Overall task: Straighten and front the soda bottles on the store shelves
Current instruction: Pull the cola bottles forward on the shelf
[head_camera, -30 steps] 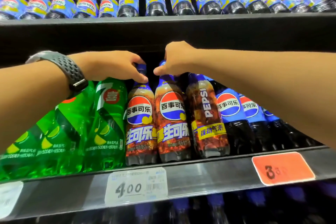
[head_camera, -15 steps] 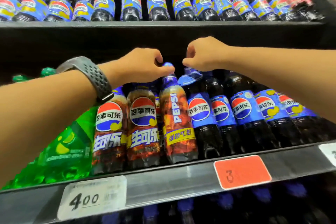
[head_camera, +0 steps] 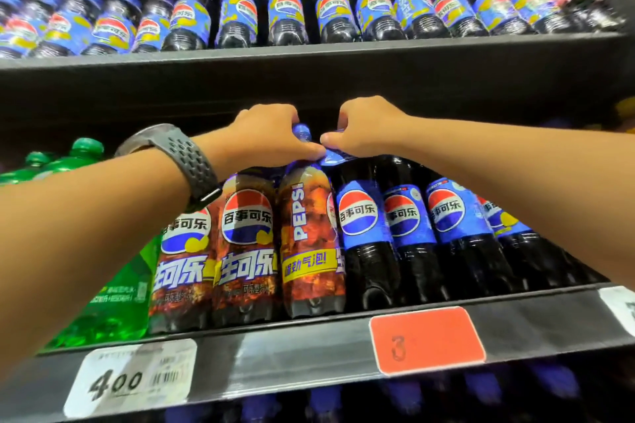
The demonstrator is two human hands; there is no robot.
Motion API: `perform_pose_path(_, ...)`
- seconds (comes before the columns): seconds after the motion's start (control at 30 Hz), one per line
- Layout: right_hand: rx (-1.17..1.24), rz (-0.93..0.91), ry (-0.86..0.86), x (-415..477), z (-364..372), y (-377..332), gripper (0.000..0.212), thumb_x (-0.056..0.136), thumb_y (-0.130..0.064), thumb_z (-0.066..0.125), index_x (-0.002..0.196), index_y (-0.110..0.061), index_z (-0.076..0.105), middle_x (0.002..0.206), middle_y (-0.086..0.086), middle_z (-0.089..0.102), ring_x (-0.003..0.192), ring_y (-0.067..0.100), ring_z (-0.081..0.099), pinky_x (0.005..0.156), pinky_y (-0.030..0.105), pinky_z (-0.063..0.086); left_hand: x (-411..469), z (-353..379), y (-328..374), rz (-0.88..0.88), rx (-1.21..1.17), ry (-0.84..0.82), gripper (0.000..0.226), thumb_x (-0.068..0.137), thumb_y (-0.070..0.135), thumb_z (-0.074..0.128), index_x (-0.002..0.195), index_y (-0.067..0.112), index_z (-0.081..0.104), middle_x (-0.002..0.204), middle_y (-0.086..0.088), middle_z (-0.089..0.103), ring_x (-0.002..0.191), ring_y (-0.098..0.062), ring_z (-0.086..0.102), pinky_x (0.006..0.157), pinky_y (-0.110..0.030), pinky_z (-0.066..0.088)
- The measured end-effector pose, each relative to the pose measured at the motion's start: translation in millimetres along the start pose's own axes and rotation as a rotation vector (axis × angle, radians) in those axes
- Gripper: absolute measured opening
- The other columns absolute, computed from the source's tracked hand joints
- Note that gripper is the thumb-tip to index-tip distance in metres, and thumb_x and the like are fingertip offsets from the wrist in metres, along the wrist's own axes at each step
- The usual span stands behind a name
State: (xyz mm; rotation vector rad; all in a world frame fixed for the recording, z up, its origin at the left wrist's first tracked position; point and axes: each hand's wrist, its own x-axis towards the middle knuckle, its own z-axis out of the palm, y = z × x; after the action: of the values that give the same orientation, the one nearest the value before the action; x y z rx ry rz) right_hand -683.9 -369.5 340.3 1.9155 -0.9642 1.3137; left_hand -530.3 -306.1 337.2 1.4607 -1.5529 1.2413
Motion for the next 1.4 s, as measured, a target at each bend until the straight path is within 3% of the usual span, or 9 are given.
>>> perform_pose_path(0.13,0.08,0.003,0.007,3.2,-0.4,5.0,0.051,0.086,-0.06,0.052,0.109,-0.015,0.062,0.113,0.009,0.062,0.102,0.028,0.058,0.073,0.031,0.043,-2.5,-3.5,-1.6,-0.019,-0.023,-0.056,0.066,0.076,0.064,0.062,0.13,0.026,0.051,0.115,-0.001,0.061,0.107,-0.024,0.056,0.089,-0.034,0.042)
perform_pose_path(0.27,0.125,0.022,0.013,6.3,-0.2,7.9,0.05,0.087,-0.057,0.051,0.111,-0.014,0.064,0.112,0.009,0.064,0.101,0.027,0.058,0.071,0.03,0.042,-6.0,-7.6,-0.5,-0.023,-0.001,-0.097,0.055,0.082,0.059,0.058,0.128,0.029,0.053,0.116,0.0,0.062,0.108,-0.025,0.056,0.096,-0.038,0.041)
perform_pose_path(0.43,0.165,0.067,-0.034,8.1,-0.2,6.1,0.064,0.073,-0.071,0.06,0.104,-0.014,0.065,0.098,0.005,0.065,0.088,0.023,0.061,0.062,0.03,0.045,-8.1,-2.7,2.7,-0.062,-0.057,-0.03,0.056,0.078,0.072,0.051,0.113,0.028,0.059,0.096,0.006,0.061,0.093,-0.018,0.056,0.083,-0.036,0.043)
perform_pose_path(0.67,0.343,0.142,-0.105,4.5,-4.9,7.5,0.041,0.076,-0.047,0.073,0.095,-0.011,0.069,0.08,0.004,0.065,0.064,0.016,0.06,0.045,0.021,0.041,1.3,4.5,4.5,-0.147,-0.187,0.023,0.051,0.072,0.054,0.073,0.112,0.024,0.063,0.095,0.002,0.062,0.087,-0.017,0.057,0.071,-0.027,0.041)
perform_pose_path(0.87,0.533,0.172,-0.217,-1.2,-11.6,10.2,0.045,0.085,-0.041,0.067,0.11,-0.004,0.065,0.106,0.017,0.068,0.09,0.03,0.065,0.082,0.036,0.053,5.9,-1.9,-7.8,-0.129,-0.325,-0.114,0.041,0.076,0.043,0.074,0.113,0.03,0.063,0.103,-0.001,0.066,0.089,-0.019,0.064,0.082,-0.036,0.055)
perform_pose_path(1.0,0.614,0.189,-0.23,-2.3,-10.5,8.2,0.037,0.09,-0.04,0.061,0.105,-0.006,0.065,0.081,0.01,0.062,0.07,0.02,0.056,0.061,0.026,0.048,7.4,-6.1,-10.4,-0.097,-0.24,-0.102,0.043,0.074,0.06,0.068,0.107,0.033,0.063,0.096,0.006,0.064,0.083,-0.011,0.06,0.068,-0.028,0.051)
perform_pose_path(1.13,0.722,0.203,-0.324,-3.7,-14.1,10.8,0.031,0.093,-0.033,0.058,0.11,-0.008,0.061,0.083,0.006,0.063,0.082,0.02,0.057,0.068,0.025,0.05,6.5,-3.8,-9.6,-0.056,-0.196,-0.066,0.052,0.069,0.059,0.073,0.111,0.029,0.063,0.094,0.006,0.063,0.08,-0.011,0.06,0.065,-0.026,0.048)
perform_pose_path(1.27,0.717,0.235,-0.29,-3.0,-16.8,7.6,0.042,0.088,-0.02,0.064,0.124,-0.001,0.057,0.089,0.011,0.053,0.08,0.022,0.048,0.073,0.03,0.048,6.0,-4.6,-9.5,-0.036,-0.234,-0.087,0.049,0.074,0.05,0.075,0.116,0.027,0.063,0.097,0.004,0.066,0.079,-0.01,0.061,0.064,-0.024,0.049)
perform_pose_path(1.4,0.728,0.283,-0.246,-1.4,-17.6,-4.4,0.011,0.088,-0.015,0.063,0.099,-0.011,0.062,0.074,0.008,0.047,0.059,0.013,0.041,0.051,0.021,0.038,2.1,-2.7,-10.3,-0.015,-0.239,-0.08,0.05,0.077,0.05,0.072,0.119,0.026,0.061,0.101,0.004,0.065,0.085,-0.011,0.06,0.067,-0.024,0.046)
